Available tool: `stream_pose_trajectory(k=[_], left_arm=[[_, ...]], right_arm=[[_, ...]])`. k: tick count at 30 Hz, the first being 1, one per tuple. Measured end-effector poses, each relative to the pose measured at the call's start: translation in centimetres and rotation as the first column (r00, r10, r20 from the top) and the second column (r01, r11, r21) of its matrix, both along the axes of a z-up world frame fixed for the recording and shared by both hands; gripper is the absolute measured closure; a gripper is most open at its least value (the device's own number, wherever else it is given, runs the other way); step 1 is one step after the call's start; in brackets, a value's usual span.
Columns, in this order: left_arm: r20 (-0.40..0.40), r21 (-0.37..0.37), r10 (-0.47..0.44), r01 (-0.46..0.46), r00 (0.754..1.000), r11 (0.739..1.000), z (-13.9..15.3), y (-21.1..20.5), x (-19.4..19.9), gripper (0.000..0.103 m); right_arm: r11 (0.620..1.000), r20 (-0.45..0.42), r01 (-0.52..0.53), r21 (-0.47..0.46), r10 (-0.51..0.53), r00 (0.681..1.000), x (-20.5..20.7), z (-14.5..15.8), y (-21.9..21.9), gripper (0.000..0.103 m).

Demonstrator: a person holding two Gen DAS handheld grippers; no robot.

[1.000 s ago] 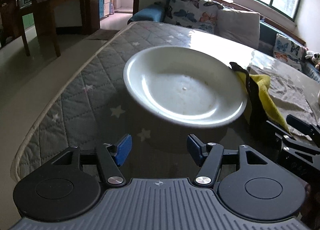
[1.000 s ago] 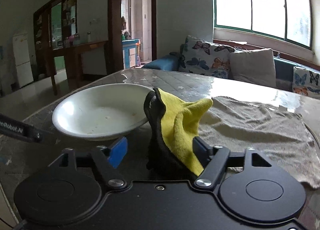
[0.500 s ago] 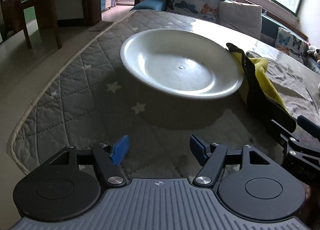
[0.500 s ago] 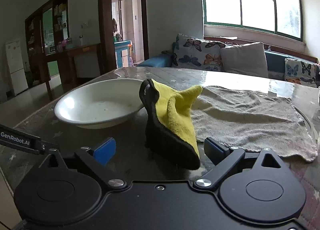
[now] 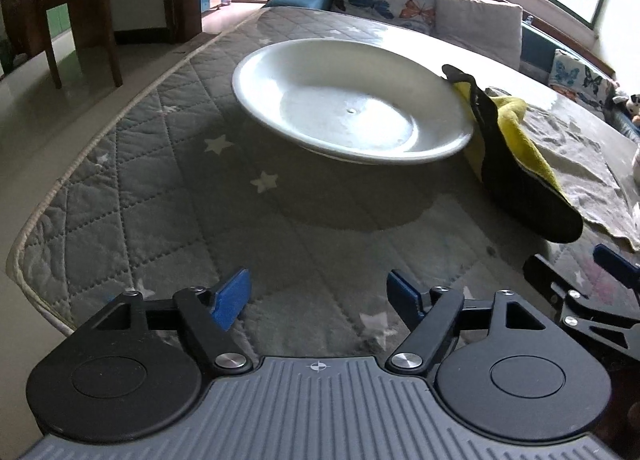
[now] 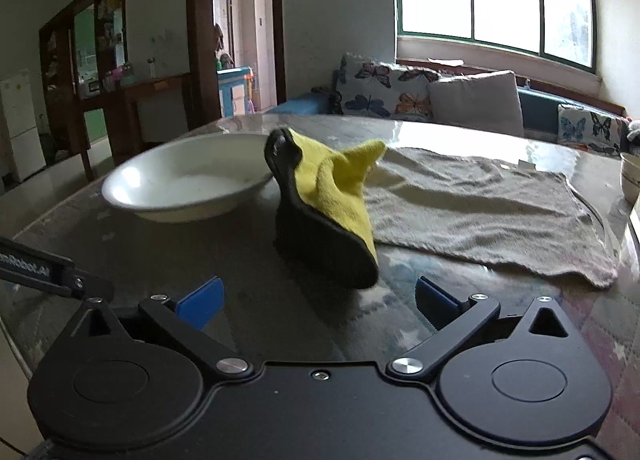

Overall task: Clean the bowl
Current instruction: 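Pull the right gripper with the cloth back from the basin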

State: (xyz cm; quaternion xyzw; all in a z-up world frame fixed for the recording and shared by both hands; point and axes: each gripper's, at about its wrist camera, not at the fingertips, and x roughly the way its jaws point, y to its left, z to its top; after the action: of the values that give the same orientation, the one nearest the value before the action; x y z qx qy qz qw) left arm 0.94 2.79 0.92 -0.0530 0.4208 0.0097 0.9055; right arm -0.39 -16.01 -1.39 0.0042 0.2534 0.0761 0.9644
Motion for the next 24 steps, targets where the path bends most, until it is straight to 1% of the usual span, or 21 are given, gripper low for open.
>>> stream_pose_trajectory(k=[9, 12, 15, 19, 24], left_arm=[[-0.004, 0.038, -0.020, 0.020, 1.000, 0.999, -0.4, -0.9, -0.2, 0.017], [-0.008, 0.049, -0.023, 0.024, 1.000, 0.999, -0.4, -1.1, -0.2, 0.016], [-0.010, 0.058, -0.027, 0.027, 1.000, 0.998, -0.5, -1.3, -0.2, 0.013], [-0.012, 0.083, -0.043, 0.044, 0.999, 0.996, -0.8, -1.7, -0.2, 0.011], [-0.018, 0.083, -0.040, 0.041, 0.999, 0.996, -0.8, -1.7, 0.0, 0.010]], right_arm=[[1.000, -0.063, 0.017, 0.014, -0.016, 0.998, 0.2, -0.6, -0.6, 0.000], [1.000, -0.060, 0.013, -0.005, -0.014, 0.998, 0.2, -0.8, -0.5, 0.000], [0.999, -0.055, 0.011, -0.037, -0.013, 0.998, 0.2, -1.1, -0.2, 0.000], [0.999, -0.054, 0.014, -0.038, -0.016, 0.998, 0.3, -1.3, -0.4, 0.000], [0.999, -0.061, 0.010, -0.047, -0.013, 0.998, 0.5, -1.4, -0.3, 0.000]])
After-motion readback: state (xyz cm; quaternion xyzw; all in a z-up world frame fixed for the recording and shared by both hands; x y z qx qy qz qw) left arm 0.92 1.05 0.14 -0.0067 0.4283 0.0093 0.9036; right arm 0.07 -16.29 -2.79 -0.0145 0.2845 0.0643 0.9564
